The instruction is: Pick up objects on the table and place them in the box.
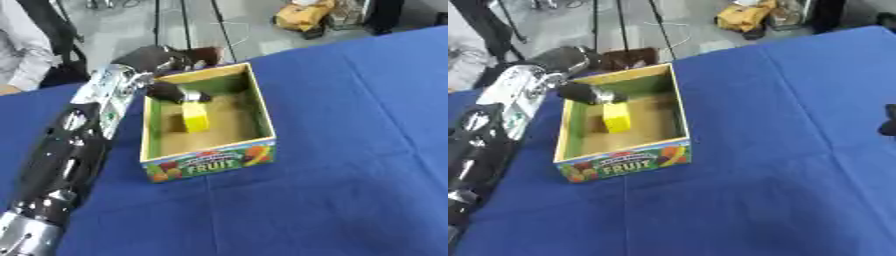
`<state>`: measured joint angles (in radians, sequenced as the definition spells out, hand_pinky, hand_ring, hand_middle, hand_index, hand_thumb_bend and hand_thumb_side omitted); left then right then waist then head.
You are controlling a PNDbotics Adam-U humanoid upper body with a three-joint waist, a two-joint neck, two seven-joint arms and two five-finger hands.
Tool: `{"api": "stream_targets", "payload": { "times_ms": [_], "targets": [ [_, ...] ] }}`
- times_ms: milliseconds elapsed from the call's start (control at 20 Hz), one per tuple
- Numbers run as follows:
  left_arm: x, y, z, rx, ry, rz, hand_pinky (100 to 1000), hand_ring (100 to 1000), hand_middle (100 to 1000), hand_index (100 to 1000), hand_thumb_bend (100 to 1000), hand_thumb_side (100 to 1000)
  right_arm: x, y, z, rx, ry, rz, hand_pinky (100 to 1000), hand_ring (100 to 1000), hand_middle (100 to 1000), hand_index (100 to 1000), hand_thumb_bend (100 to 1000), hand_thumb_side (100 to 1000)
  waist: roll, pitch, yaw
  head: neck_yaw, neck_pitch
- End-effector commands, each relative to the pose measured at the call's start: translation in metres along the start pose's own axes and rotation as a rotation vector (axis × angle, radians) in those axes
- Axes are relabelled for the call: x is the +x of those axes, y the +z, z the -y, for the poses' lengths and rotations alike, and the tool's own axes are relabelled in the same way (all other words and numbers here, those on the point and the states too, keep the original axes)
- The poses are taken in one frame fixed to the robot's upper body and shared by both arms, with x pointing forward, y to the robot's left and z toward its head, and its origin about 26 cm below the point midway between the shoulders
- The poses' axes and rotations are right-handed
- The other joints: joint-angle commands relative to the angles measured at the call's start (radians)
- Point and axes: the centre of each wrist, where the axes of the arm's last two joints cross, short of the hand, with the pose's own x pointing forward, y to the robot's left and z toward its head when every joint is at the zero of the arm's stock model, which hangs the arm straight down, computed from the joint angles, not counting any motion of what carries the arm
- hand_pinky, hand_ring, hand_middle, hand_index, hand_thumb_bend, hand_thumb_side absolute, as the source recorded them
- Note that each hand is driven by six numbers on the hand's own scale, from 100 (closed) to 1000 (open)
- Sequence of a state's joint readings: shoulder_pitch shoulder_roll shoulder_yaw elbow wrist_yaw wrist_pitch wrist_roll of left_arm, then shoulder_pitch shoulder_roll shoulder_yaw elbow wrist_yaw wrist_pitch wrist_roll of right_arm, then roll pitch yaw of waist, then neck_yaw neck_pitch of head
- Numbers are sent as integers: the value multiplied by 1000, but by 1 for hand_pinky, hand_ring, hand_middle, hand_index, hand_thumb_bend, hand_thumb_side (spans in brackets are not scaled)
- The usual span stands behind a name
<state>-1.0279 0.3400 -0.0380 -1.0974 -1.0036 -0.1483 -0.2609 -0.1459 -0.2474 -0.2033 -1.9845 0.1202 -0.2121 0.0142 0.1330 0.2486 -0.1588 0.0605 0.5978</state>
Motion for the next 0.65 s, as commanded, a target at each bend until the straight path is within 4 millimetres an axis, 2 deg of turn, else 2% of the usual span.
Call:
{"api": "stream_targets", "payload": {
  "times_ms": [50, 300, 350, 400, 550, 650],
  "targets": [
    [-8, 12, -38, 221, 128, 5, 292, 551, 558, 731, 545, 944, 4, -2, 4, -12, 9, 15, 639, 787, 510, 661, 100, 597, -13, -23, 5, -11, 7],
    [-6, 33, -63, 474, 341, 15, 222, 489, 484, 664, 357, 902, 3, 0, 5, -22, 11, 9, 638, 785, 510, 660, 100, 597, -20, -29, 19, -24, 13],
    [-7, 38, -67, 516, 373, 12, 213, 481, 475, 656, 288, 951, 3, 0, 5, -25, 11, 8, 638, 785, 510, 660, 100, 596, -22, -30, 23, -27, 15],
    [-8, 44, -71, 554, 402, 11, 204, 473, 466, 645, 312, 876, 3, 0, 6, -29, 11, 6, 637, 784, 510, 660, 100, 596, -24, -31, 27, -30, 17],
    [-12, 70, -79, 647, 440, 23, 212, 474, 466, 644, 312, 910, 3, 1, 7, -44, 12, 6, 635, 782, 510, 659, 100, 595, -31, -33, 41, -42, 25],
    [-18, 88, -76, 685, 445, 16, 220, 476, 469, 647, 306, 916, 3, 1, 8, -56, 11, 4, 635, 781, 510, 659, 100, 588, -36, -34, 52, -46, 34]
  ]
}}
